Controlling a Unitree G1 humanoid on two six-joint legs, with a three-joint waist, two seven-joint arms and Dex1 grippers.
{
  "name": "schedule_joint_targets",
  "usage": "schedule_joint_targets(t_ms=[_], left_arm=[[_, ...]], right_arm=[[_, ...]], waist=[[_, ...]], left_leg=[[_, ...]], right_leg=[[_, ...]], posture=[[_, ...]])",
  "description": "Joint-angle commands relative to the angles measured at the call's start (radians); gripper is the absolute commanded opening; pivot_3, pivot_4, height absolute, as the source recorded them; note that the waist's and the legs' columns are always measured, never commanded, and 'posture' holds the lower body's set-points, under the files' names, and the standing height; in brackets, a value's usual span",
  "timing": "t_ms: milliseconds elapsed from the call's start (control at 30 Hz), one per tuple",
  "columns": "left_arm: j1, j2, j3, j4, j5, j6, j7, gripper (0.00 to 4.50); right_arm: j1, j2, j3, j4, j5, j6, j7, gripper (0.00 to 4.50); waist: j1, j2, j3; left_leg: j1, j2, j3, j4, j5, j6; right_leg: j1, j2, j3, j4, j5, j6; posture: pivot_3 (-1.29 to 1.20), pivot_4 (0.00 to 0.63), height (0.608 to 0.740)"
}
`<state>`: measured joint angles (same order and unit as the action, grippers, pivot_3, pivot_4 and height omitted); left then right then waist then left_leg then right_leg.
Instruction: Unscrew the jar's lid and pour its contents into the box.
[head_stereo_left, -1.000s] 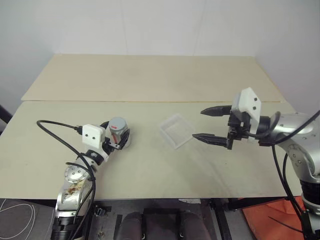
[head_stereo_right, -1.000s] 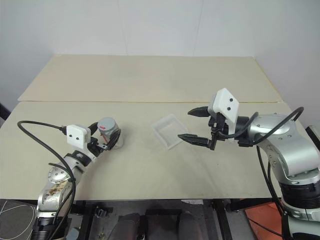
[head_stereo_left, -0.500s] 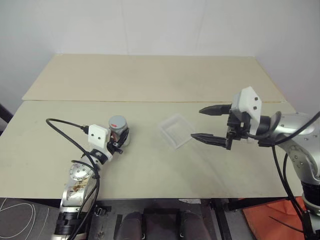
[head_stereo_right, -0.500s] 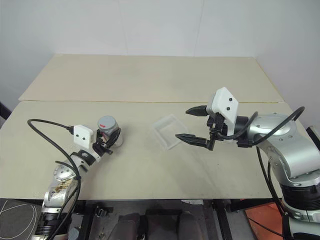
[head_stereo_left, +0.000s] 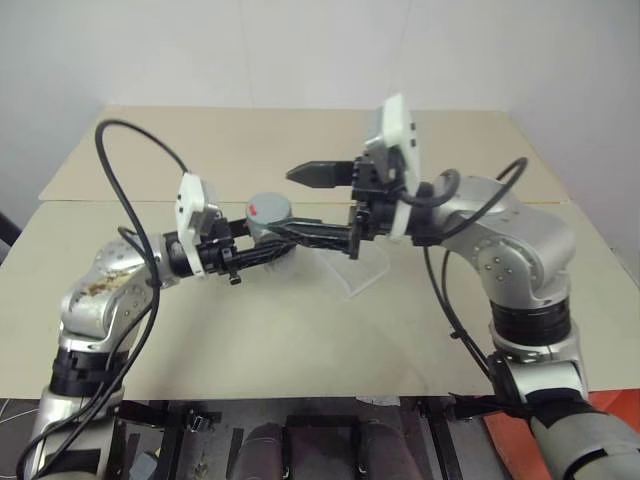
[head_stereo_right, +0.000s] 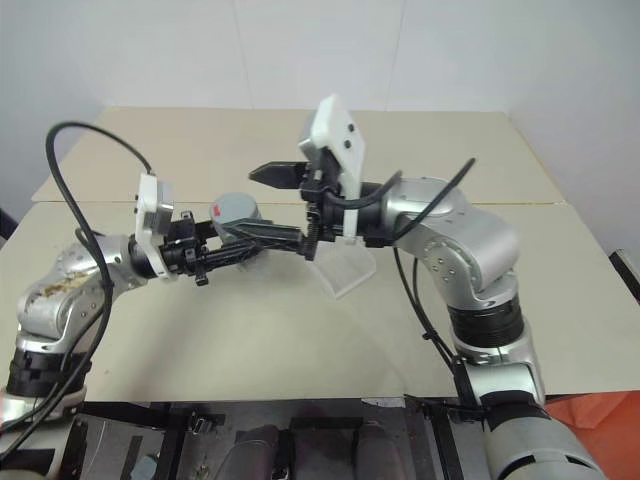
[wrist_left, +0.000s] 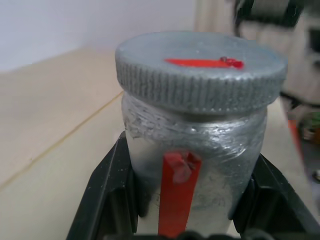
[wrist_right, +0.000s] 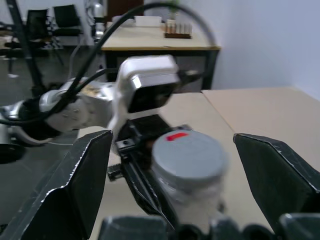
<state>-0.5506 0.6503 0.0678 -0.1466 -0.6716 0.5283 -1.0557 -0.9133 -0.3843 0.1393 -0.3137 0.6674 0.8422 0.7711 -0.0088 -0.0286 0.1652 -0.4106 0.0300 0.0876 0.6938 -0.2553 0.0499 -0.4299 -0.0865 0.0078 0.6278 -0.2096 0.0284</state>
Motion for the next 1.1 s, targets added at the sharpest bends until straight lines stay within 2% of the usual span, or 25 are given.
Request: schedule_joint_targets(t_ms=[33,433,533,633,667,767,867,1100], left_arm=[[-0.048,-0.020,-0.019,0.033,-0.008,-0.012,-0.050,1.91],[-0.056,-0.020,-0.030,0.045,0.022,-0.048,-0.112,1.91],[-0.059,-0.017,-0.027,0.047,0.026,-0.052,-0.120,1.91],[-0.066,-0.015,-0.023,0.049,0.026,-0.052,-0.125,1.91],[-0.069,-0.015,-0.022,0.049,0.027,-0.055,-0.127,1.91],[-0.080,-0.012,-0.016,0.050,0.028,-0.060,-0.142,1.91],[-0.100,-0.002,-0.011,0.044,0.003,-0.051,-0.185,1.91],[-0.154,0.040,-0.018,0.018,-0.128,0.053,-0.386,1.91]], right_arm=[[-0.024,0.017,0.016,0.008,-0.038,-0.017,-0.027,4.50],[-0.008,0.040,0.009,0.022,-0.065,-0.012,-0.059,4.50],[-0.011,0.039,0.009,0.034,-0.059,-0.013,-0.044,3.94],[-0.016,0.036,0.013,0.057,-0.059,-0.013,-0.027,2.94],[-0.018,0.036,0.014,0.069,-0.059,-0.013,-0.020,2.75],[-0.024,0.041,0.012,0.109,-0.042,-0.012,0.020,2.75],[-0.037,0.045,0.010,0.182,0.000,-0.044,0.152,2.75],[-0.158,0.029,0.073,0.425,0.036,-0.206,0.732,2.75]], waist=[[-0.002,0.000,0.000],[-0.004,0.000,0.000],[-0.004,0.000,0.000],[-0.004,0.000,0.000],[-0.004,0.000,0.000],[-0.004,0.000,0.000],[-0.004,0.000,0.000],[-0.005,0.000,0.000]], left_leg=[[0.000,0.000,0.000,0.000,0.000,0.000],[-0.005,0.000,0.001,0.000,0.001,-0.001],[-0.005,0.000,0.001,0.000,0.001,-0.001],[-0.005,0.000,0.001,0.000,0.001,-0.001],[-0.005,0.000,0.001,0.000,0.001,-0.001],[-0.005,0.000,0.001,0.000,0.001,-0.001],[-0.005,0.000,0.001,0.000,0.001,-0.001],[-0.005,0.000,0.001,0.001,0.000,-0.001]], right_leg=[[0.000,0.000,0.000,0.000,0.000,0.000],[-0.007,0.001,0.001,0.001,0.000,0.000],[-0.007,0.001,0.001,0.001,0.000,0.000],[-0.007,0.001,0.001,0.001,0.000,0.000],[-0.007,0.001,0.001,0.001,0.000,0.000],[-0.007,0.001,0.001,0.001,0.000,0.000],[-0.007,0.001,0.002,0.001,0.000,0.000],[-0.007,0.003,0.002,0.001,0.000,0.000]], posture=[[0.00,0.150,0.740],[0.00,0.150,0.740],[0.00,0.150,0.740],[0.00,0.150,0.740],[0.00,0.150,0.740],[0.00,0.150,0.740],[0.00,0.150,0.740],[0.00,0.150,0.740]])
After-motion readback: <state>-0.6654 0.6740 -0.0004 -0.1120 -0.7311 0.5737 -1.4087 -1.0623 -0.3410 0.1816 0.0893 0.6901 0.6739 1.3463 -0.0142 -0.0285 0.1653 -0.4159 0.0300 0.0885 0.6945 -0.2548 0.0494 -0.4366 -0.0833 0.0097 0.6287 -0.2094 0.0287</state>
